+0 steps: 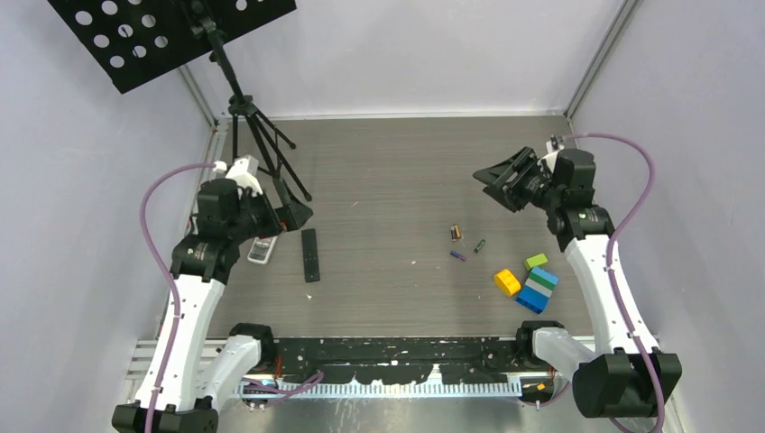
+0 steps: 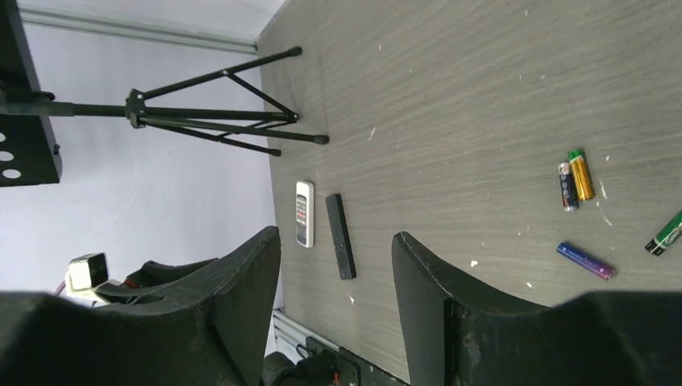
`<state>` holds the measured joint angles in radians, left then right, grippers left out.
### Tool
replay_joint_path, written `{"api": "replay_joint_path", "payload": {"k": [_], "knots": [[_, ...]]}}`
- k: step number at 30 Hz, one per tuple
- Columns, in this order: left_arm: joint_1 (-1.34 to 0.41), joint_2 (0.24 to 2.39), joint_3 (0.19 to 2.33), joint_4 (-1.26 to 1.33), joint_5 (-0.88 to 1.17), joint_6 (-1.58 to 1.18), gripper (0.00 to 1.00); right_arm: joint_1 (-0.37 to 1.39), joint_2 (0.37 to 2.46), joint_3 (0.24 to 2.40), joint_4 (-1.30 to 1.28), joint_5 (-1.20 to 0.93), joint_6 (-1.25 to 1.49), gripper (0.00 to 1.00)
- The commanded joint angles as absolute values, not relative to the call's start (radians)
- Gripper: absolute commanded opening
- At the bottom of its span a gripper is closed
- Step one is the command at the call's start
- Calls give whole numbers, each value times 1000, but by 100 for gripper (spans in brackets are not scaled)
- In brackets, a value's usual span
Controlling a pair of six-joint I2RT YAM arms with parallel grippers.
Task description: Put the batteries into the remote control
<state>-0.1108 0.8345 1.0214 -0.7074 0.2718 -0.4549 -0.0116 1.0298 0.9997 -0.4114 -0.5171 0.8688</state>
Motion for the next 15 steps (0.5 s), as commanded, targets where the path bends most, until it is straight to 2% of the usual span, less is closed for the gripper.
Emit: {"api": "replay_joint_path", "payload": {"k": [1, 6, 15], "knots": [[-108, 804, 935, -657, 255, -545, 100, 42, 1004, 959, -296, -473, 914, 58], [-107, 853, 854, -675, 185, -593, 100, 63, 1022, 895, -330, -445, 890, 63], [-138, 963, 688, -495, 208, -710, 97, 89, 1073, 839, -324, -417, 876, 64]]}}
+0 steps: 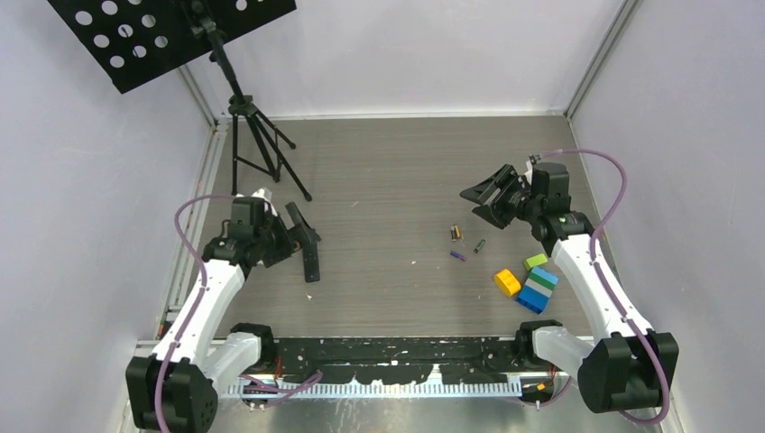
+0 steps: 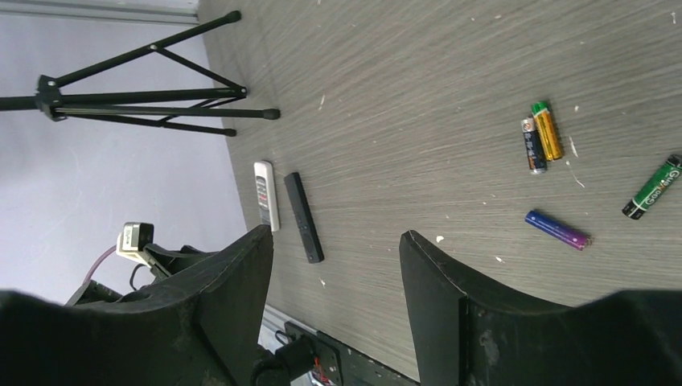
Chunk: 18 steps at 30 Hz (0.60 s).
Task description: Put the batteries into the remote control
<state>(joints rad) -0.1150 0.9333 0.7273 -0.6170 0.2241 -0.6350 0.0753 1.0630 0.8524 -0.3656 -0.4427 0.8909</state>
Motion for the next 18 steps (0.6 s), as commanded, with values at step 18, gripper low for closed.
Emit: {"api": "replay_joint_path", "payload": {"k": [18], "knots": [[-380, 1384, 778, -510, -274, -757, 85, 112, 1119, 801, -339, -406, 864, 65]]}}
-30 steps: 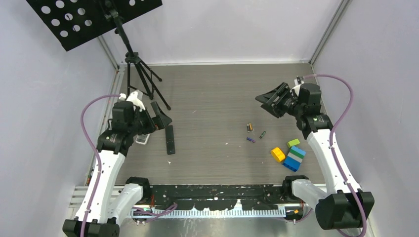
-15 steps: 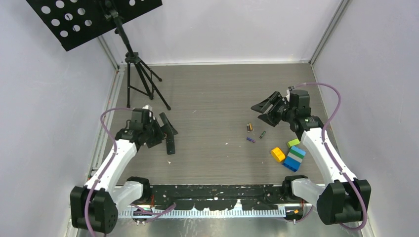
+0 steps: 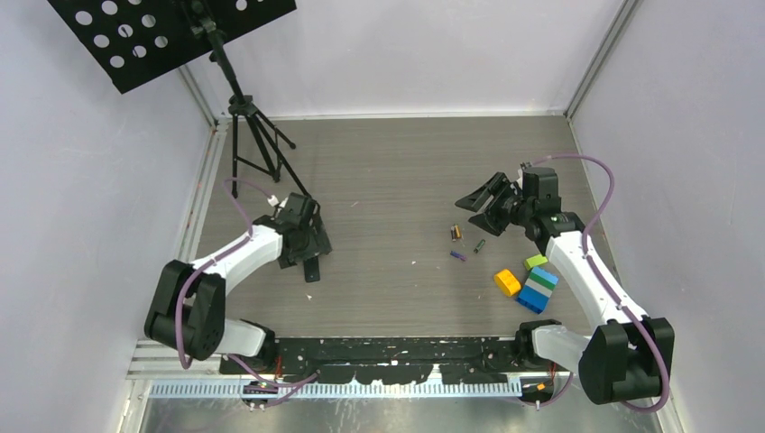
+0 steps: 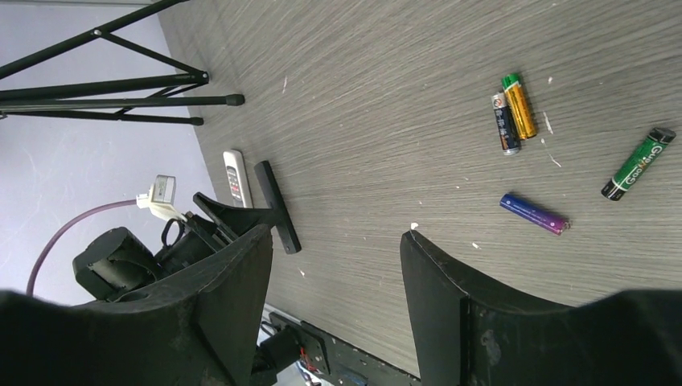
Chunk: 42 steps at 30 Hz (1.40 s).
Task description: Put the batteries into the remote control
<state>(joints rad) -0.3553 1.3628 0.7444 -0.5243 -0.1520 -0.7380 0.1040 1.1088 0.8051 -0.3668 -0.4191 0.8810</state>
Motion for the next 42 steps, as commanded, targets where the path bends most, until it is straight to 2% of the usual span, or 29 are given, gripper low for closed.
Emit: {"api": "replay_joint_path", "payload": {"k": [1, 5, 11, 15, 17, 20, 22, 26, 29, 31, 34, 42], "knots": [[-380, 1392, 773, -503, -277, -758, 80, 113, 1121, 802, -340, -406, 865, 64], [-389, 1426, 761, -468, -256, -748, 70, 116, 1117, 798, -340, -396, 870, 64], [-399, 1497, 788, -469, -269, -736, 61, 120, 1115, 795, -342, -384, 914, 64], [-400, 1543, 810, -470, -257, -718, 40, 127, 1108, 791, -342, -380, 929, 63], [-400, 1548, 823, -469, -233, -701, 23, 132, 1101, 792, -340, -391, 919, 62], [-400, 1521, 849, -474, -135, -660, 8, 160, 1087, 796, -314, -440, 876, 62], [-400, 1484, 869, -471, -21, -634, 1, 195, 1077, 795, -275, -454, 866, 64], [-400, 1382, 903, -404, 317, -628, 0, 287, 1081, 776, -130, -496, 899, 69], [-400, 1307, 935, -336, 491, -680, 0, 376, 1059, 736, 79, -476, 986, 68], [-400, 1257, 951, -260, 579, -764, 0, 439, 1016, 686, 236, -420, 1049, 72], [-400, 1201, 975, -126, 654, -898, 0, 504, 990, 669, 389, -398, 1100, 78], [-400, 1141, 1000, 179, 719, -1162, 0, 616, 1032, 765, 475, -476, 1095, 83]]}}
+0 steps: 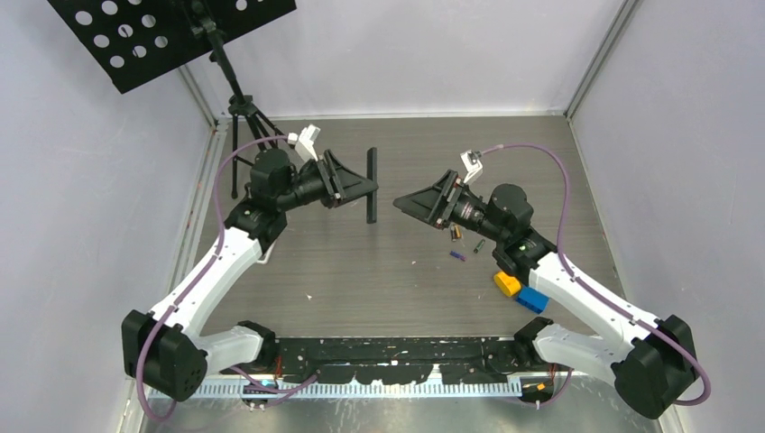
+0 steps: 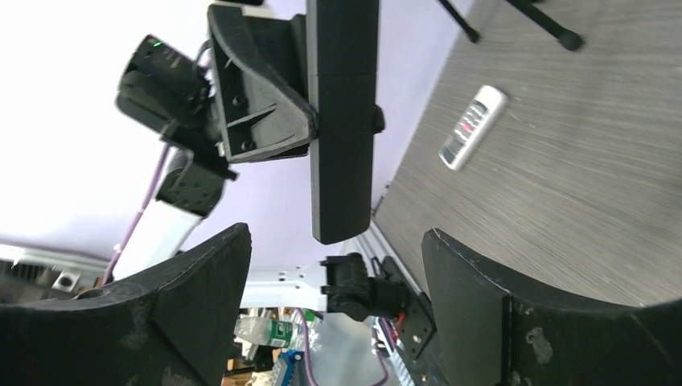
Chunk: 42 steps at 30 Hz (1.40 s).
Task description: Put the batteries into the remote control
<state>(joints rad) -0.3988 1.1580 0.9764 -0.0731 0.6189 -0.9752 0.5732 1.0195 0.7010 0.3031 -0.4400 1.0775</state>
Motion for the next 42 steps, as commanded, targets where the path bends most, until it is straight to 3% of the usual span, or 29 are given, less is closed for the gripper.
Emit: {"api": "replay_joint_path", "payload": {"k": [1, 8, 14, 18, 22, 30, 38, 40, 42], "knots": [[-400, 1142, 998, 228, 735, -1202, 0, 628, 1038, 766, 500, -481, 1100, 84], [-402, 1167, 968, 515, 822, -1375, 0, 718, 1097, 822, 581, -514, 1062, 84], [-403, 1158, 954, 518, 862, -1379, 0, 733, 1102, 867, 438, -457, 957, 83], [-402, 1172, 955, 493, 966, -1349, 0, 733, 1046, 880, 382, -485, 839, 88], [-402, 1178, 949, 452, 1065, -1281, 0, 733, 982, 950, 166, -406, 709, 94], [-402, 1166, 923, 464, 1129, -1243, 0, 733, 1040, 978, 275, -356, 846, 98], [-403, 1134, 908, 477, 1152, -1234, 0, 733, 1144, 1003, 372, -260, 954, 90], [-403, 1128, 903, 479, 1153, -1233, 0, 733, 1157, 1002, 401, -251, 984, 84], [-403, 1124, 901, 480, 1154, -1233, 0, 733, 1167, 996, 431, -243, 1011, 71]]}}
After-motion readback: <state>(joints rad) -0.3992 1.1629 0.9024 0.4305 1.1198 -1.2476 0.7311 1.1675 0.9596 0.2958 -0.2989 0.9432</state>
